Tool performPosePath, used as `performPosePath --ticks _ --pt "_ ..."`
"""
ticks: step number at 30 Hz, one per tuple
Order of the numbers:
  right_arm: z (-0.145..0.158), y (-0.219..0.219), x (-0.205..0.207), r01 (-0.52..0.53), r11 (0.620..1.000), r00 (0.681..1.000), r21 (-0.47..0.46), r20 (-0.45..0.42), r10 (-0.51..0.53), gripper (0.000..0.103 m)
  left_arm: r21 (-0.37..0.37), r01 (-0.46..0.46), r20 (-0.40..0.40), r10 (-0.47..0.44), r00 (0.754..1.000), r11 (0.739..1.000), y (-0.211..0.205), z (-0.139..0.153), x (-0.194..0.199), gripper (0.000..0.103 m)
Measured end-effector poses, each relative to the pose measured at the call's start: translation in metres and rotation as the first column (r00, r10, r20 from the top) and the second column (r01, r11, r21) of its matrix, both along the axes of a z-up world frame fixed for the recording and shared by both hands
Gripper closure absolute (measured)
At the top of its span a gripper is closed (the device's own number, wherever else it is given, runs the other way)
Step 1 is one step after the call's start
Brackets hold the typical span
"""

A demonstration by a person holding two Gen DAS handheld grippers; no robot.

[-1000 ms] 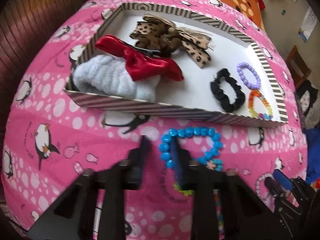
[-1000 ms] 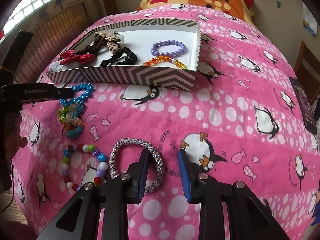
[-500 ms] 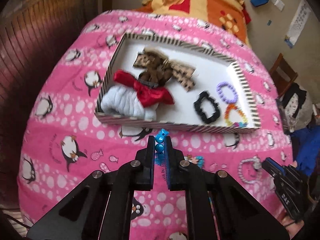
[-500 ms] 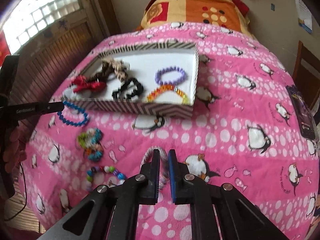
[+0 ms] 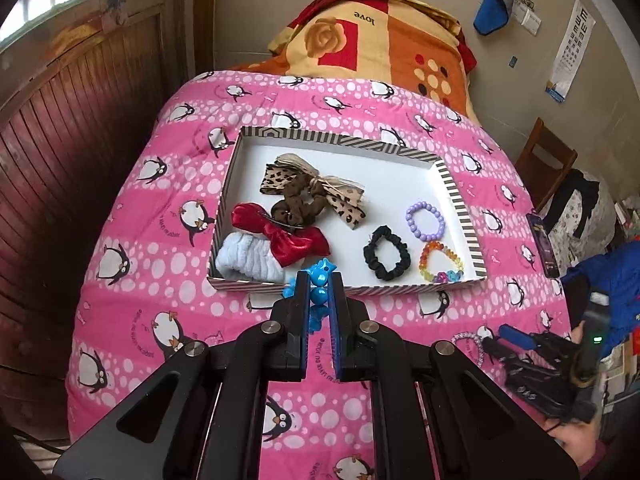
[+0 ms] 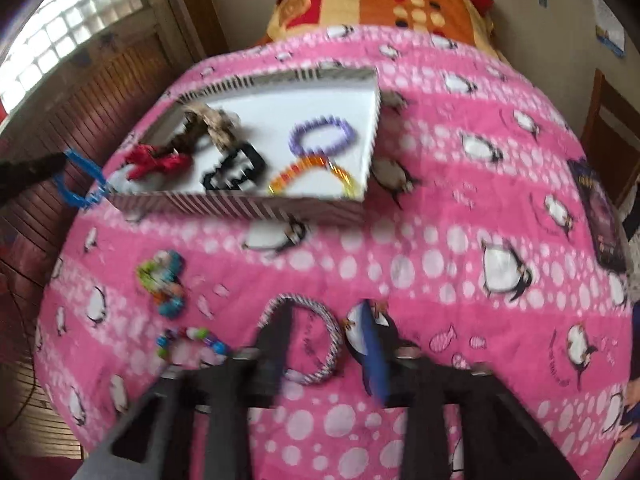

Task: Organize jewelry
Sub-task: 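Carry the blue and silver bracelets into the tray with both grippers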

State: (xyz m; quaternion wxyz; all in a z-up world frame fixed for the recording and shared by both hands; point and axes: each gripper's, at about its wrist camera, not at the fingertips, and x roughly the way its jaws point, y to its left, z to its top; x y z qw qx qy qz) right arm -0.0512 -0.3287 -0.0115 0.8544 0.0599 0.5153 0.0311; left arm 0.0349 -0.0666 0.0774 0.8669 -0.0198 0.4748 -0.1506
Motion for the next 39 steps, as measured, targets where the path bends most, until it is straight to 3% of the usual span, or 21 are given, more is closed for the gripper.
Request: performPosePath --ticks 4,5,6,9,17,21,29,35,39 --pt "-0.019 -0.003 0.006 -0.009 1.0 1.0 -0.009 -0.029 0.009 0.065 0.005 0.01 0.0 -0.01 1.0 1.0 -0.004 0.0 -0.001 0.096" --pt "-0.023 -0.002 0.009 -0.014 0.999 0.999 -0.031 -0.029 0.013 0.079 0.004 0.011 -0.003 -0.011 1.0 1.0 -0.005 0.0 0.0 0.096" --pt "-0.027 -0.001 0.011 -0.021 0.999 0.999 -0.034 -0.037 0.02 0.086 0.005 0.012 -0.004 -0.012 1.0 1.0 -0.005 0.0 0.0 0.096" --pt "-0.028 0.006 0.013 -0.057 0.997 0.998 -0.061 -0.032 0.055 0.097 0.01 0.014 -0.004 -0.014 1.0 1.0 -0.006 0.0 0.001 0.096" --pt "0.02 -0.012 0.011 -0.01 1.0 0.998 0.027 0.065 0.008 0.097 0.014 0.04 0.009 -0.04 0.999 0.999 -0.013 0.01 0.01 0.096" --pt "0.04 -0.008 0.022 -0.005 1.0 0.995 0.021 0.101 0.003 0.097 0.02 0.067 0.019 -0.068 0.998 0.998 -0.026 0.014 0.017 0.096" --pt "0.053 -0.001 0.063 -0.014 1.0 0.993 0.009 0.12 0.013 0.097 0.023 0.103 -0.021 -0.103 0.995 0.994 -0.058 0.005 0.042 0.096" --pt "0.052 0.0 0.104 -0.029 1.0 0.993 0.012 0.112 0.027 0.097 -0.065 0.138 -0.086 -0.143 0.986 0.988 -0.081 -0.007 0.065 0.096" --pt "0.048 0.005 0.135 -0.056 0.998 0.994 -0.005 0.098 0.056 0.097 -0.115 0.098 -0.167 -0.116 0.979 0.989 -0.075 -0.03 0.086 0.096"
